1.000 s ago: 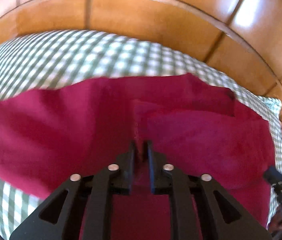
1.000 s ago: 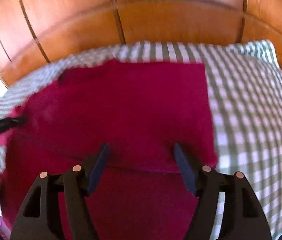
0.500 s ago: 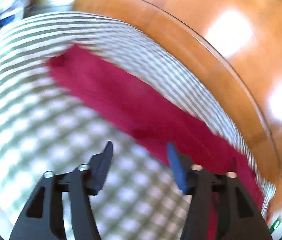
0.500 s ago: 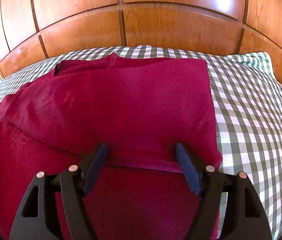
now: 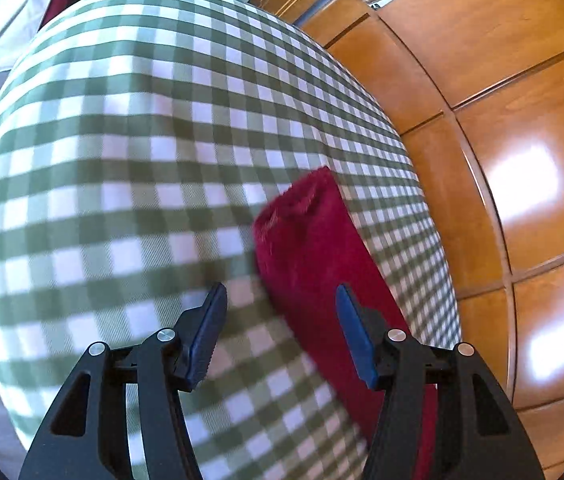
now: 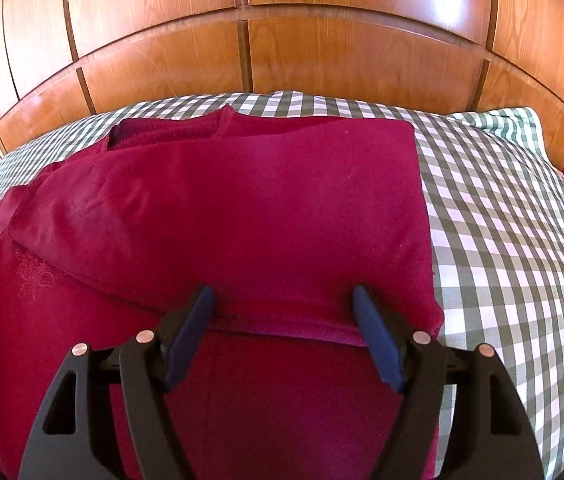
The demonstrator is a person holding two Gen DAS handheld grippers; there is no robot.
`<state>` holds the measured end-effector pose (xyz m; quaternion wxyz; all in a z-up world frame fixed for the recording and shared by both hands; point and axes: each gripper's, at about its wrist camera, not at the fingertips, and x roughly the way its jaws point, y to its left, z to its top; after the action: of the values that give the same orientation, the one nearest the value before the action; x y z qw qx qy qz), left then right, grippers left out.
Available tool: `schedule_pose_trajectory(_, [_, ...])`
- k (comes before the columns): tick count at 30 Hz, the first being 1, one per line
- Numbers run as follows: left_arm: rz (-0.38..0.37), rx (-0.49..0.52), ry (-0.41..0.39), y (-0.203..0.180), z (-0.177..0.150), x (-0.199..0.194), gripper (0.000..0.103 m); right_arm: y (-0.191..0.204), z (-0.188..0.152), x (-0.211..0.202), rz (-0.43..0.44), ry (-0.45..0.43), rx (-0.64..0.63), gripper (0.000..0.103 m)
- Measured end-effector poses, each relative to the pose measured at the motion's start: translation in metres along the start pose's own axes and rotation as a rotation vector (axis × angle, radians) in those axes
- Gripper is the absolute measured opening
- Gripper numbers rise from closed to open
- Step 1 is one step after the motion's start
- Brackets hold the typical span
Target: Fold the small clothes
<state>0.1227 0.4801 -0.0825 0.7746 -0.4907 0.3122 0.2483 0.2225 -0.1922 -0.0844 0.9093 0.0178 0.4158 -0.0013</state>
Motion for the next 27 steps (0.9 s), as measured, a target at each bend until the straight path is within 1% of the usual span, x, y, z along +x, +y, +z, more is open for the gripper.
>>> schedule_pose_trajectory(1, [0.016,0.01,-0.002,-0.002,0.002,0.004,0.05,0.0,0.0,0.0,-0.001,0.0,-0.001,0.073])
schedule_pose_trajectory(2, [0.027,0.024,0.003,-0.004,0.004,0.007,0.038,0.0,0.0,0.0,-0.003,0.0,-0.001,0.073])
schedule_pose_trajectory(4, [0.04,0.043,0.037,-0.009,0.01,0.018,0.024,0.001,0.0,0.0,-0.005,0.001,-0.003,0.073])
schedule_pose_trajectory(7, [0.067,0.082,0.035,-0.018,0.012,0.023,0.007,0.001,0.0,0.0,-0.009,0.001,-0.006,0.073])
schedule_pose_trajectory(8, [0.061,0.094,0.024,-0.024,0.012,0.021,0.007,0.001,0.0,0.0,-0.009,0.001,-0.006,0.073])
schedule_pose_trajectory(9, [0.024,0.108,0.011,-0.034,0.008,0.015,0.007,0.001,0.0,0.0,-0.008,0.001,-0.006,0.073])
schedule_pose_trajectory(11, [-0.059,0.151,0.006,-0.056,-0.001,0.003,0.007,0.001,0.0,0.001,-0.008,0.0,-0.006,0.073])
schedule_pose_trajectory(14, [-0.192,0.27,0.005,-0.105,-0.028,-0.019,0.007,0.001,0.0,0.0,-0.005,0.0,-0.004,0.073])
schedule_pose_trajectory(16, [-0.289,0.375,0.021,-0.147,-0.063,-0.034,0.007,0.001,0.0,0.0,-0.004,-0.001,-0.003,0.073])
schedule_pose_trajectory(17, [-0.315,0.404,0.031,-0.158,-0.075,-0.036,0.007,0.001,0.0,0.001,-0.003,-0.001,-0.002,0.073])
schedule_pose_trajectory(18, [-0.362,0.453,0.058,-0.177,-0.099,-0.04,0.007,0.001,0.0,0.0,-0.002,-0.001,-0.001,0.073])
schedule_pose_trajectory(20, [-0.417,0.525,0.1,-0.201,-0.138,-0.042,0.007,0.0,-0.001,0.0,0.003,-0.003,0.003,0.073])
schedule_pose_trajectory(21, [-0.441,0.57,0.13,-0.215,-0.164,-0.04,0.007,0.0,0.0,0.0,0.003,-0.004,0.006,0.073])
schedule_pose_trajectory(23, [-0.464,0.644,0.193,-0.233,-0.21,-0.032,0.007,0.0,-0.001,0.0,0.01,-0.006,0.012,0.073])
schedule_pose_trajectory(24, [-0.46,0.684,0.226,-0.24,-0.236,-0.025,0.007,-0.001,-0.001,0.0,0.014,-0.006,0.016,0.073])
schedule_pose_trajectory(26, [-0.444,0.737,0.288,-0.248,-0.276,-0.01,0.007,-0.002,-0.001,0.0,0.022,-0.008,0.022,0.073])
schedule_pose_trajectory(27, [-0.424,0.766,0.322,-0.251,-0.298,-0.001,0.007,-0.003,-0.001,0.0,0.026,-0.009,0.024,0.073])
